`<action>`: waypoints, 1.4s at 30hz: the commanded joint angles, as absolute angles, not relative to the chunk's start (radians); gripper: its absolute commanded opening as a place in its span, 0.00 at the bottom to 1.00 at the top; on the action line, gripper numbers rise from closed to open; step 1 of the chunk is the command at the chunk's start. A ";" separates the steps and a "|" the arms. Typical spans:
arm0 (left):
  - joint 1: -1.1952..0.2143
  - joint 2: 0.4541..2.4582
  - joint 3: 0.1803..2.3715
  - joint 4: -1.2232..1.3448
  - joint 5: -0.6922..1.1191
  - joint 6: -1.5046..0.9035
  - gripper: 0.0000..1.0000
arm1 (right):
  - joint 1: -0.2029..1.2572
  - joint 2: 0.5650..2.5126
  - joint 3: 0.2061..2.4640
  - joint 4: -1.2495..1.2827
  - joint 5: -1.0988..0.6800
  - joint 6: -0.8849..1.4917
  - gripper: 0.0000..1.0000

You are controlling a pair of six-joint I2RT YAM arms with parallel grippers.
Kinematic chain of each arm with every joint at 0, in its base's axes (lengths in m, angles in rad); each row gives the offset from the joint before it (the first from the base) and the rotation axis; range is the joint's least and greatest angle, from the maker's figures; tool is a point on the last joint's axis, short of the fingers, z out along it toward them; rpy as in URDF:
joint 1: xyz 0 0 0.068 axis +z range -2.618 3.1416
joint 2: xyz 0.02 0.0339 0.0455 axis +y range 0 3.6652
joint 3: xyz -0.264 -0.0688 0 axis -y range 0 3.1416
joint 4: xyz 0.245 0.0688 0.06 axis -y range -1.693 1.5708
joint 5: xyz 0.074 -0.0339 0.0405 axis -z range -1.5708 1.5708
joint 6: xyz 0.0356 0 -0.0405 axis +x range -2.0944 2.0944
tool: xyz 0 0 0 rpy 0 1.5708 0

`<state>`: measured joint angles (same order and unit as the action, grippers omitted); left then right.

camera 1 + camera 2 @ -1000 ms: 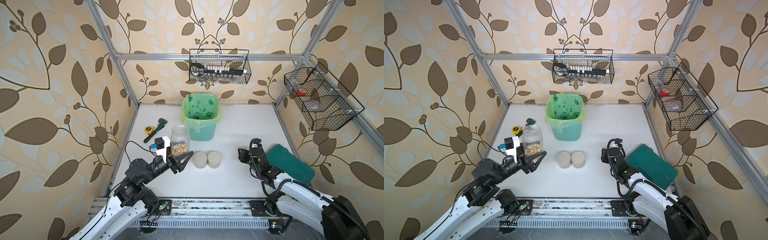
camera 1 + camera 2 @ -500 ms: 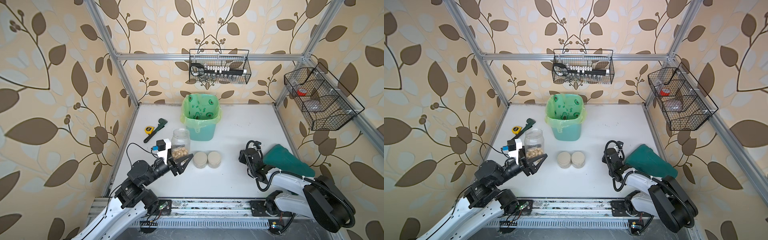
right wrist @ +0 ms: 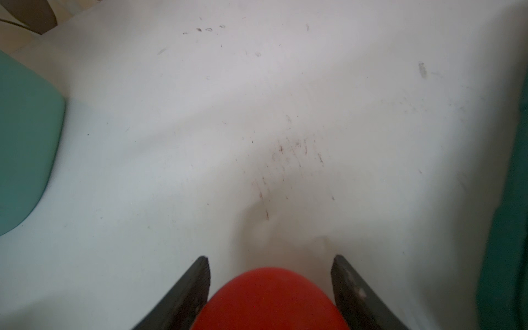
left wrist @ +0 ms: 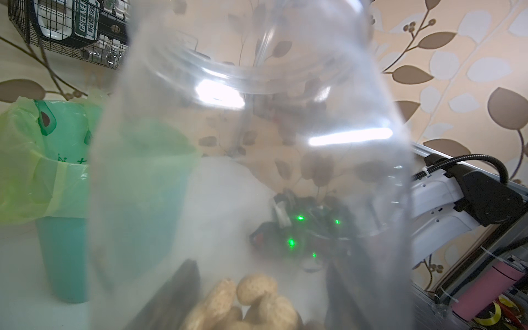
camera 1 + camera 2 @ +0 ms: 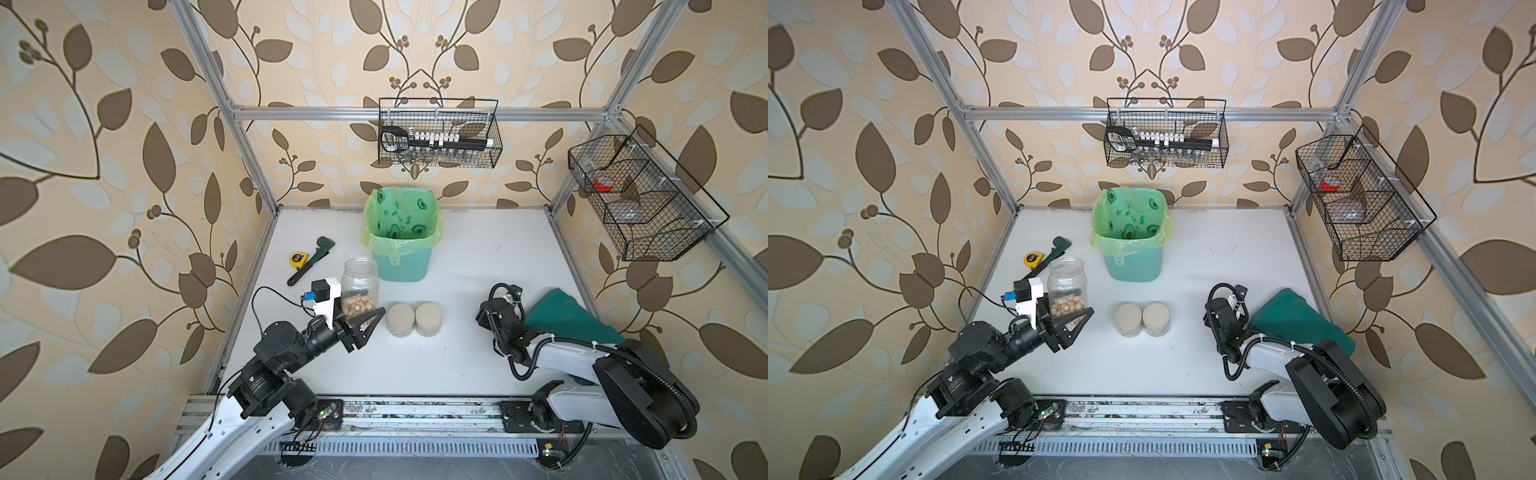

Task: Empty moldy peanuts from jars
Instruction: Place the lid at the center of the board.

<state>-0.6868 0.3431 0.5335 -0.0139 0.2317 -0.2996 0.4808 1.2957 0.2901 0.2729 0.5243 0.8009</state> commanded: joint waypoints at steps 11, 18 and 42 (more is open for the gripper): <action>-0.686 0.334 0.600 -0.035 0.231 -0.300 0.38 | 0.483 1.262 0.322 0.220 0.514 0.798 0.84; -0.686 0.341 0.621 -0.076 0.237 -0.290 0.39 | 0.465 1.090 0.395 0.054 0.405 0.722 0.98; -0.686 0.510 0.773 -0.062 0.427 -0.287 0.41 | 0.408 0.758 0.781 -0.269 -0.362 0.428 0.98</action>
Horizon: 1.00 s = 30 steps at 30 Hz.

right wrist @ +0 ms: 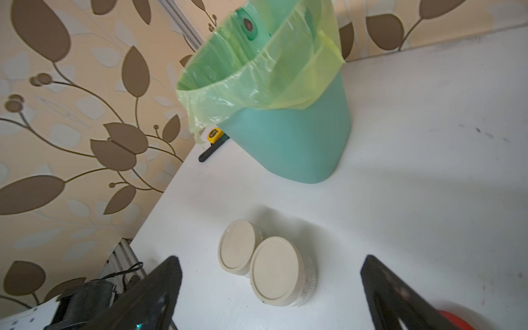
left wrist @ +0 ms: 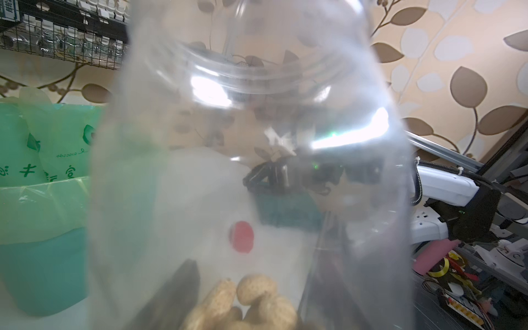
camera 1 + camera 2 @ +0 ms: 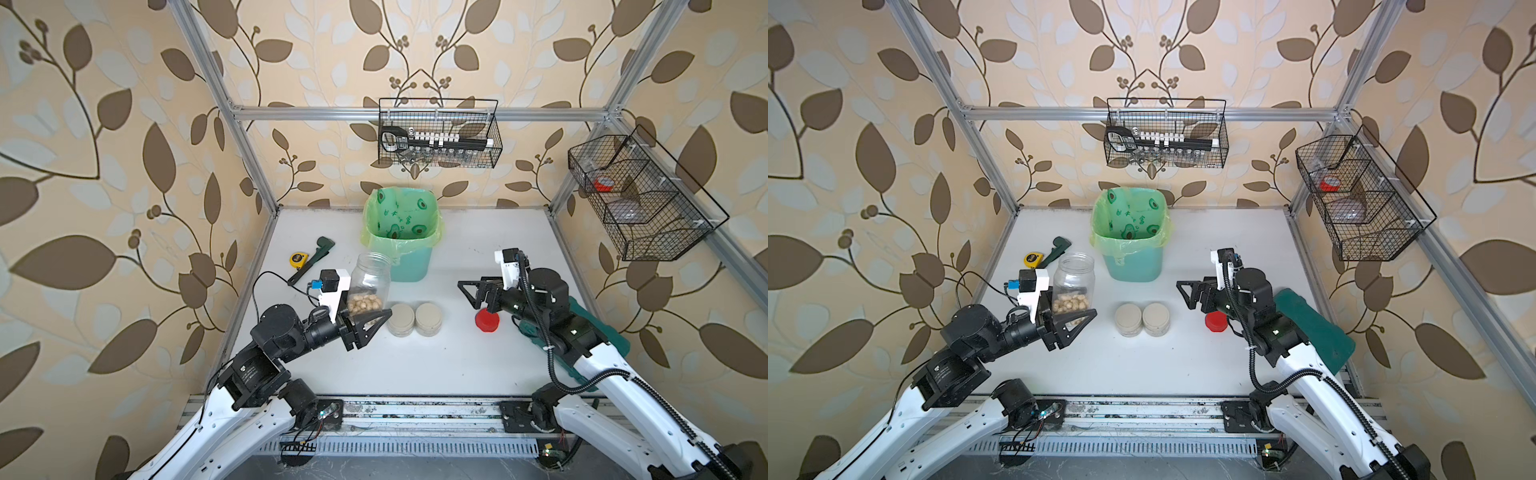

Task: Empty moldy peanuts from jars
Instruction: Place the lid at the center of the board, then pour the moldy peanuts from the jar into the trash bin.

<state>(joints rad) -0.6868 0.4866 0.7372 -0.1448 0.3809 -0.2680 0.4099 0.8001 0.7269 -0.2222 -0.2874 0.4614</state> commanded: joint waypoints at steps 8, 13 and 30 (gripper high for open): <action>-0.686 0.591 0.760 0.096 0.498 -0.344 0.41 | 0.408 0.810 0.924 -0.168 -0.631 0.496 0.98; -0.685 0.663 0.813 0.107 0.532 -0.312 0.41 | 0.408 0.850 0.971 -0.028 -0.804 0.579 0.98; -0.685 0.756 0.880 0.296 0.608 -0.332 0.41 | 0.650 1.023 1.119 0.377 -0.851 0.711 0.98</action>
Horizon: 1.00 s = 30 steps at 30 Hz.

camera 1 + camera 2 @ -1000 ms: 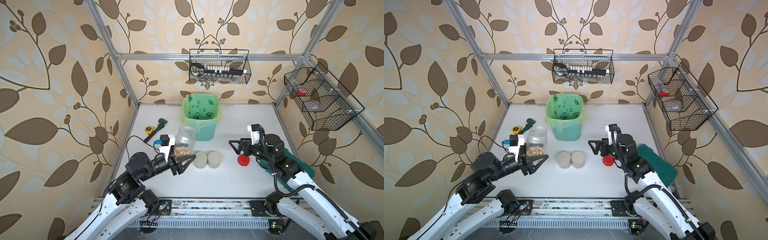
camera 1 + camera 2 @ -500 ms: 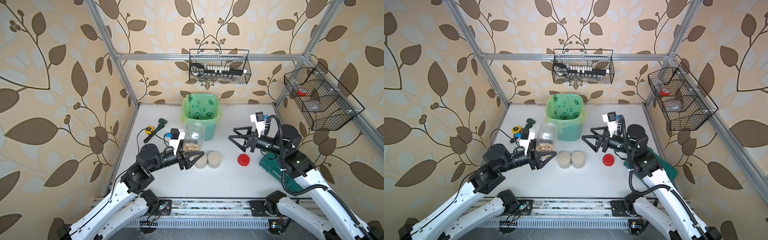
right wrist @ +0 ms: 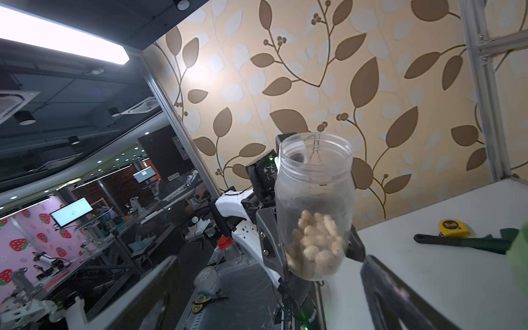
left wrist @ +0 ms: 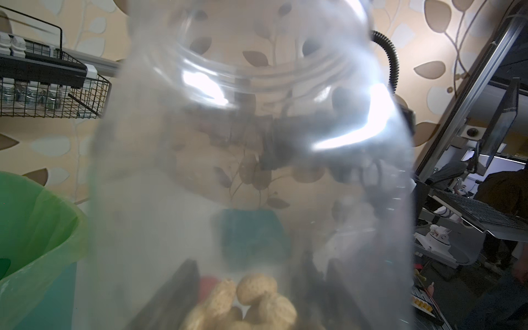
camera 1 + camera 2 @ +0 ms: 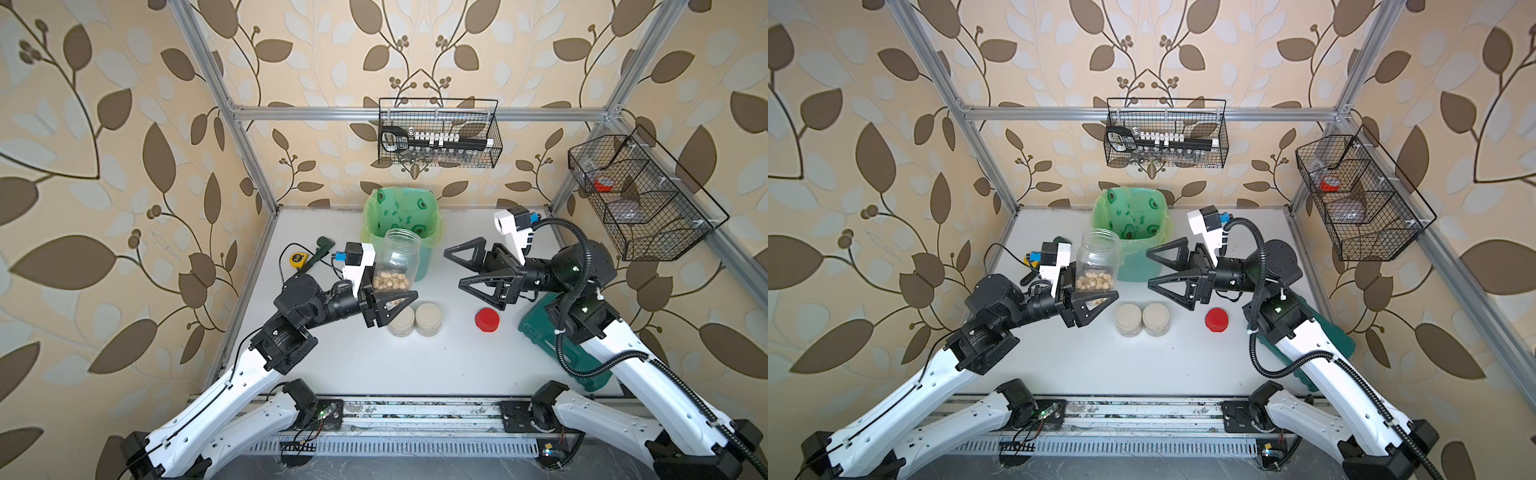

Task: Empty moldy peanuts from jars
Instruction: Pour the moldy peanuts from the jar into the trash bin.

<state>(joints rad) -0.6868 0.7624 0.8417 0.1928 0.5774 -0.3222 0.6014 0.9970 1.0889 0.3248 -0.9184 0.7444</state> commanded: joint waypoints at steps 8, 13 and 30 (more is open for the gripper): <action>-0.685 0.762 0.885 0.332 0.629 -0.320 0.42 | 0.777 1.163 1.207 0.406 -0.732 0.656 0.98; -0.685 0.776 0.875 0.367 0.646 -0.335 0.42 | 0.825 1.232 1.271 0.381 -0.713 0.602 0.98; -0.687 0.804 0.856 0.419 0.690 -0.368 0.43 | 0.894 1.325 1.396 0.299 -0.677 0.489 0.98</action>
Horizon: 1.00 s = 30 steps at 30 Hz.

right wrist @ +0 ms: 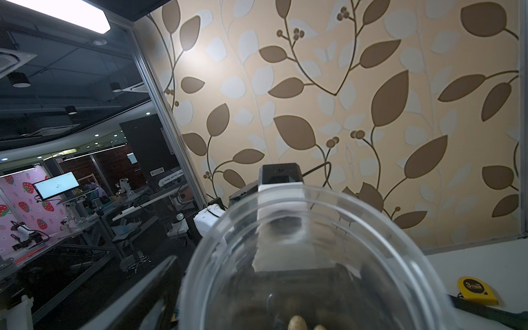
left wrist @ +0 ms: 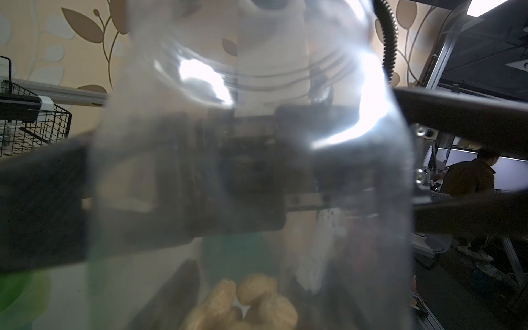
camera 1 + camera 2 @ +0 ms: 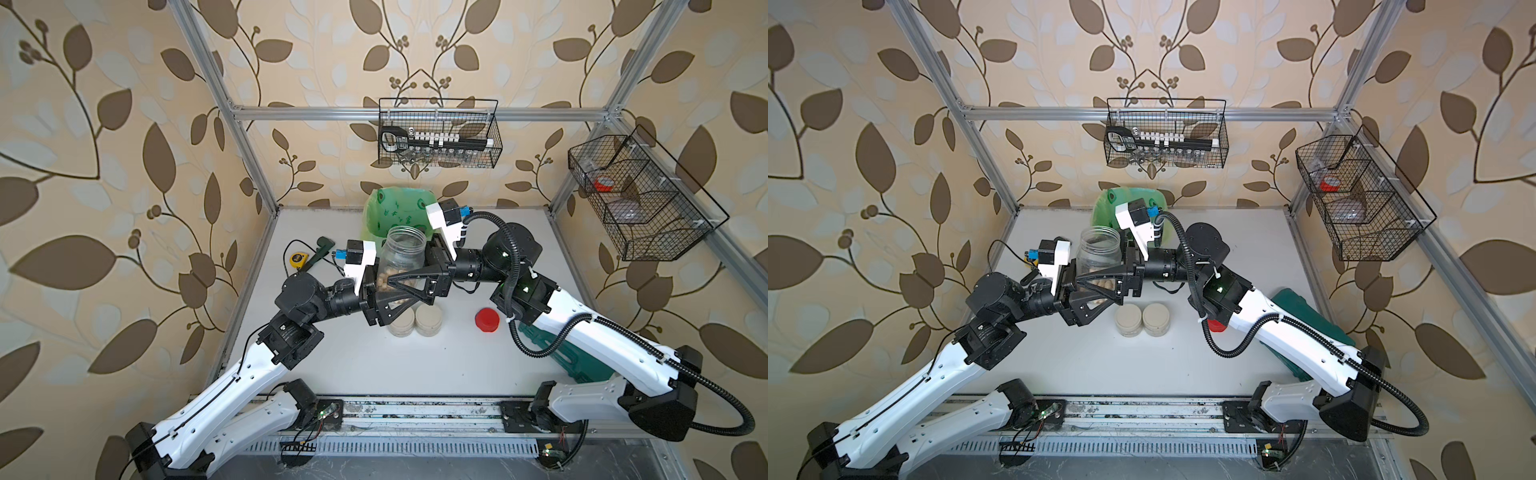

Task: Empty moldy peanuts from jars
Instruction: Pour the moldy peanuts from the jar into the trash bin.

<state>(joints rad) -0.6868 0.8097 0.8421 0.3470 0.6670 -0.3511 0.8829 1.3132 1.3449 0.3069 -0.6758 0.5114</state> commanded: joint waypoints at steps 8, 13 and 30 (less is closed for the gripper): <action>-0.685 0.813 0.861 0.399 0.698 -0.359 0.44 | 0.903 1.353 1.421 0.282 -0.687 0.494 0.91; -0.686 0.811 0.862 0.385 0.694 -0.354 0.46 | 0.904 1.347 1.418 0.277 -0.687 0.500 0.71; -0.686 0.784 0.855 0.283 0.691 -0.335 0.99 | 0.886 1.288 1.374 0.190 -0.606 0.483 0.23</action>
<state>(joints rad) -0.6865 0.8032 0.8417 0.2977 0.6815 -0.3496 0.8898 1.3285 1.3846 0.2111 -0.6483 0.4961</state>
